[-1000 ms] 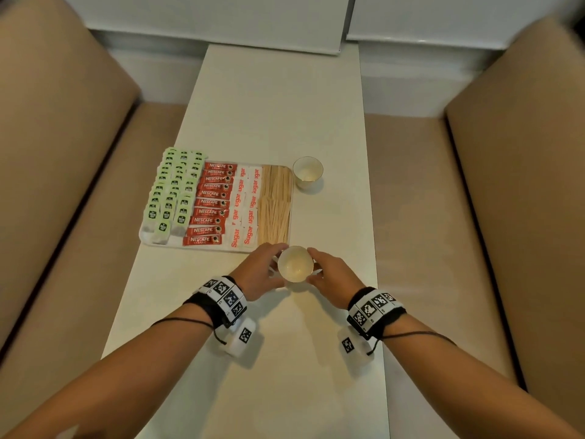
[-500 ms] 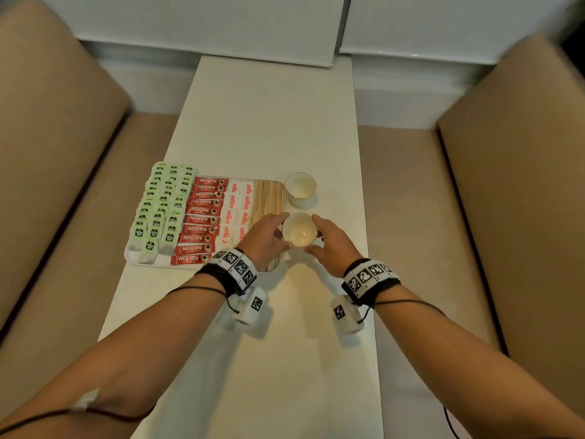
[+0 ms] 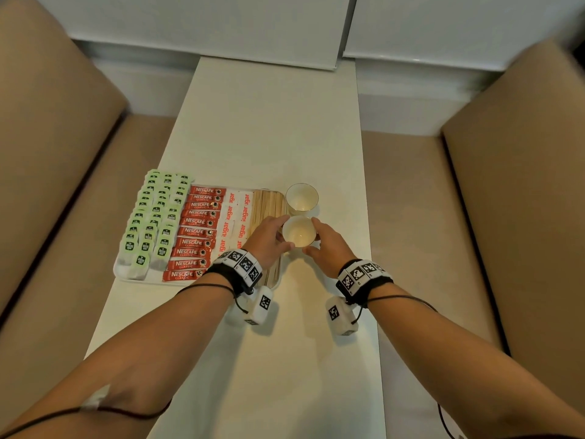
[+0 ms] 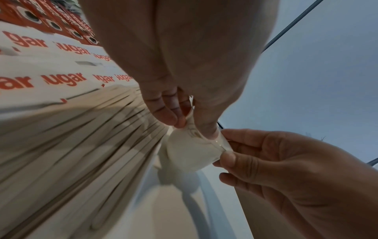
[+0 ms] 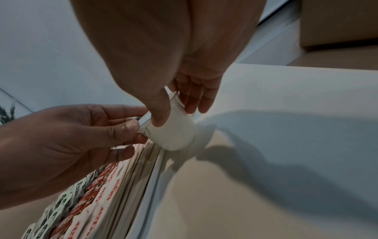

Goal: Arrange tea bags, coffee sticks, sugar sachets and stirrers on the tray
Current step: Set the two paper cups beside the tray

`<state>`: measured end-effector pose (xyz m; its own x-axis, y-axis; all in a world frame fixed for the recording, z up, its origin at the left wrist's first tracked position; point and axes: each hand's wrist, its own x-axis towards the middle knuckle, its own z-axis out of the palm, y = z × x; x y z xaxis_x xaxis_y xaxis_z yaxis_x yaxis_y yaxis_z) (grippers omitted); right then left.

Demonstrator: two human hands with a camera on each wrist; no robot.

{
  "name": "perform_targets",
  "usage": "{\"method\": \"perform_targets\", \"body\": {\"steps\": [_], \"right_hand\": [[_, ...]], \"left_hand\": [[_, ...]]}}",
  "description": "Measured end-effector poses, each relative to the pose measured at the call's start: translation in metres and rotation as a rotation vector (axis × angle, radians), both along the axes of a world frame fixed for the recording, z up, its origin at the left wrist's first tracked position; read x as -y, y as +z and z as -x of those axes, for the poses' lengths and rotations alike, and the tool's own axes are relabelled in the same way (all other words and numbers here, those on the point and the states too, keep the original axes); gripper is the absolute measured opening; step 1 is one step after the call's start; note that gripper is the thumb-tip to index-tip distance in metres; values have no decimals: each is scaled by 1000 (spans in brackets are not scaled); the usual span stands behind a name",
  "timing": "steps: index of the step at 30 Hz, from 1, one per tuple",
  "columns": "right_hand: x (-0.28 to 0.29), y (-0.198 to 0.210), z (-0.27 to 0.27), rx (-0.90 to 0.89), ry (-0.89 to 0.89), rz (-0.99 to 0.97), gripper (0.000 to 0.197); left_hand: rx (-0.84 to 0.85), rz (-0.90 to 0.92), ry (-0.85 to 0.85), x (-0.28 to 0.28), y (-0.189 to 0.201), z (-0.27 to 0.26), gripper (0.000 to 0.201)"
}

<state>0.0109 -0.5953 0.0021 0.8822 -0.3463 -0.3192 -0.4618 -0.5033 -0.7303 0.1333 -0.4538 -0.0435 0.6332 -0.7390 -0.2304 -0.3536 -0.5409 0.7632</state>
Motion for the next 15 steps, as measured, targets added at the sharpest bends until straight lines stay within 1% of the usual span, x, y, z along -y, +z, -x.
{"method": "perform_targets", "body": {"steps": [3, 10, 15], "right_hand": [[2, -1, -4, 3, 2, 3, 54], [4, -3, -6, 10, 19, 10, 50], [5, 2, -5, -14, 30, 21, 56]], "left_hand": [[-7, 0, -22, 3, -1, -5, 55], [-26, -30, 2, 4, 8, -5, 60], [-25, -7, -13, 3, 4, -7, 62]]}}
